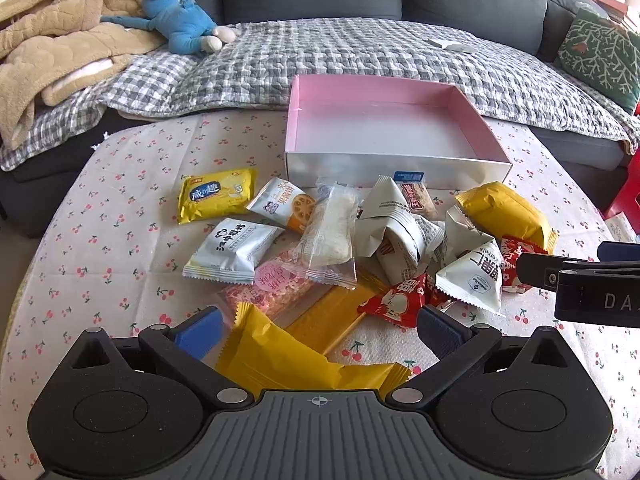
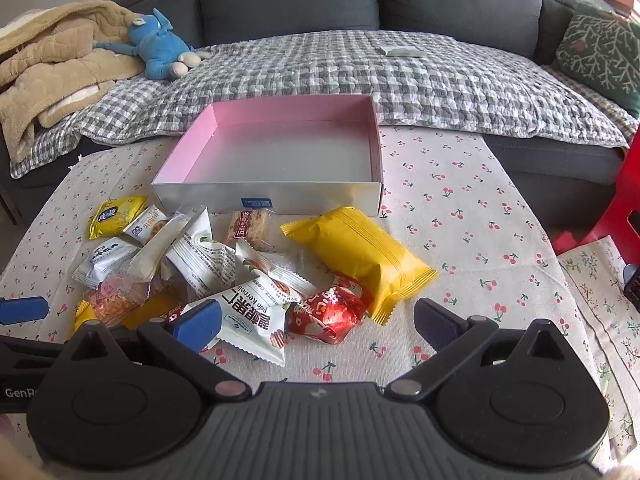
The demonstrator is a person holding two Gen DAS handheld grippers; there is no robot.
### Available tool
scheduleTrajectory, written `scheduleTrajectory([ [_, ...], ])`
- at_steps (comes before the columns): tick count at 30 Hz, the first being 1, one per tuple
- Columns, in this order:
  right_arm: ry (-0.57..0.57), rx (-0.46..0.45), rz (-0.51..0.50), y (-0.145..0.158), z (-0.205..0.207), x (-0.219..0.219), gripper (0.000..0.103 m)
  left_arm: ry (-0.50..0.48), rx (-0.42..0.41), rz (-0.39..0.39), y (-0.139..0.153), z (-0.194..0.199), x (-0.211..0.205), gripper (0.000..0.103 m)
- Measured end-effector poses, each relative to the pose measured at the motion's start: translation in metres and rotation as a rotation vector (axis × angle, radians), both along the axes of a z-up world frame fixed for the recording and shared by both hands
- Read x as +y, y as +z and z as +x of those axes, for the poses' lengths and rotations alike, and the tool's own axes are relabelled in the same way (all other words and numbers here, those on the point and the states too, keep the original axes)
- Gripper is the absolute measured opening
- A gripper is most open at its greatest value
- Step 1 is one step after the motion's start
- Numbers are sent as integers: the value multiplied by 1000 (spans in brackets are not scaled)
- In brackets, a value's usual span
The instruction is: Organize snacks
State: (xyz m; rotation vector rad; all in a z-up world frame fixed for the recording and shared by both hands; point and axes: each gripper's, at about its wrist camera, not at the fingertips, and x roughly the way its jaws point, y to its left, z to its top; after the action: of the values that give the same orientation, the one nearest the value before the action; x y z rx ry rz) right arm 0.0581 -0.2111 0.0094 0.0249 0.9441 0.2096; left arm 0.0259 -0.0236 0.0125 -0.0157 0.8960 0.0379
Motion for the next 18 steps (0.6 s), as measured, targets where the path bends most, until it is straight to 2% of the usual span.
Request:
scheduleTrajectory([
  [18, 0, -6, -4, 0, 0, -1, 103, 5, -2, -8, 3, 0, 1, 103],
])
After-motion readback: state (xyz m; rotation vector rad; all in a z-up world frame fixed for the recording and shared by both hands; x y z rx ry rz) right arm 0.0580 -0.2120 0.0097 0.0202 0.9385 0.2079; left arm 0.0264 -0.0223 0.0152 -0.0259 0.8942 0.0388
